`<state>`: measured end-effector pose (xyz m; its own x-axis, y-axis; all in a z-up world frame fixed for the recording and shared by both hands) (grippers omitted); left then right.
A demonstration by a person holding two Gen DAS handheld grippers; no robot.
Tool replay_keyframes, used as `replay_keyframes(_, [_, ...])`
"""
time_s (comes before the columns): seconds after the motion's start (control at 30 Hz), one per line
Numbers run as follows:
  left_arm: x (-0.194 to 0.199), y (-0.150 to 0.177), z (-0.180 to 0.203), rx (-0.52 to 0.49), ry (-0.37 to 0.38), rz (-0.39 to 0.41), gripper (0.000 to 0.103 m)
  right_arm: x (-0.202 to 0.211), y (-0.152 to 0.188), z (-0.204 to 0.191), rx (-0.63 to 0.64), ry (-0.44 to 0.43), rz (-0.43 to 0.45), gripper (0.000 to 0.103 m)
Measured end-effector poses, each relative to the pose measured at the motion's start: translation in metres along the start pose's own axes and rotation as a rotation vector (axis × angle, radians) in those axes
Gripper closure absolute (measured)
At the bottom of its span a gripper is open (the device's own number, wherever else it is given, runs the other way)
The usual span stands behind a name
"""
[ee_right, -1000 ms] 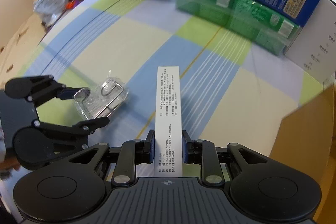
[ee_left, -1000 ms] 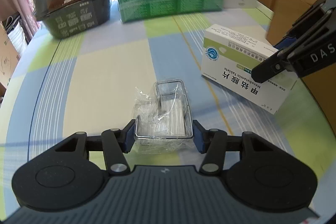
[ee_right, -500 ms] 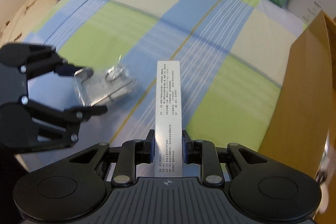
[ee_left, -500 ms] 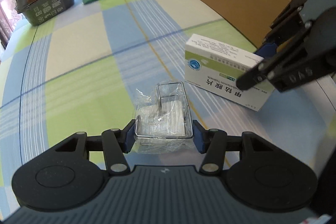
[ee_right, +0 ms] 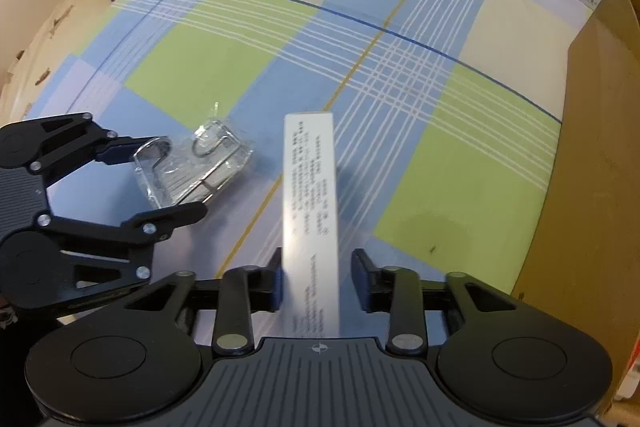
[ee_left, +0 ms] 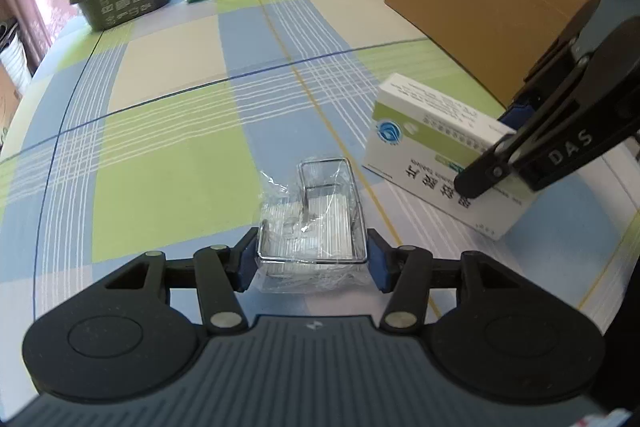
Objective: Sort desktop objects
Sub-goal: 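Carry the soap holder and medicine box with both grippers to the cardboard box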
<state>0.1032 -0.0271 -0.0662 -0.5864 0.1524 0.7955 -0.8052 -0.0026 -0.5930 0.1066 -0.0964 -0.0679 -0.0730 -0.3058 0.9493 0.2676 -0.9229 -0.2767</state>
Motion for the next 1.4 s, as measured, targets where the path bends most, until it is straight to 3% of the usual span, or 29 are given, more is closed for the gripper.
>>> replay_keyframes(0.4, [-0.007, 0.008, -0.009, 0.020, -0.014, 0.031, 0.052, -0.019, -0.008, -0.010, 0.025, 0.003, -0.014, 0.068])
replay_keyframes(0.43, [-0.007, 0.007, -0.010, 0.027, -0.014, 0.033, 0.052, -0.019, -0.008, -0.010, 0.029, 0.005, -0.016, 0.069])
replay_keyframes(0.5, [-0.008, 0.005, -0.010, 0.032, -0.018, 0.033, 0.052, -0.020, -0.007, -0.011, 0.039, 0.010, -0.012, 0.081])
replay_keyframes(0.6, [-0.008, 0.004, -0.008, 0.018, -0.028, 0.029, 0.053, -0.018, -0.003, -0.011, 0.043, 0.012, -0.005, 0.081])
replay_keyframes(1.4, [0.020, -0.006, 0.019, -0.047, -0.031, 0.068, 0.054, 0.038, 0.020, -0.002, -0.017, 0.009, 0.083, 0.082])
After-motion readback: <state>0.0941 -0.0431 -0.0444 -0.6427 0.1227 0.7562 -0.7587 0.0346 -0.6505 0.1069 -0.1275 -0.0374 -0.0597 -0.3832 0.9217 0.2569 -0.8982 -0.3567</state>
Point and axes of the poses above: each gripper's, at about its wrist camera, not at the fingertips, and x roughly against the way its jaws point, z to its right, y to its underside, the point moved 1 cm from there along -x, roughly the way its jaws point, and after that the axes turned 7 degrees about y, right-handed, at the moved point
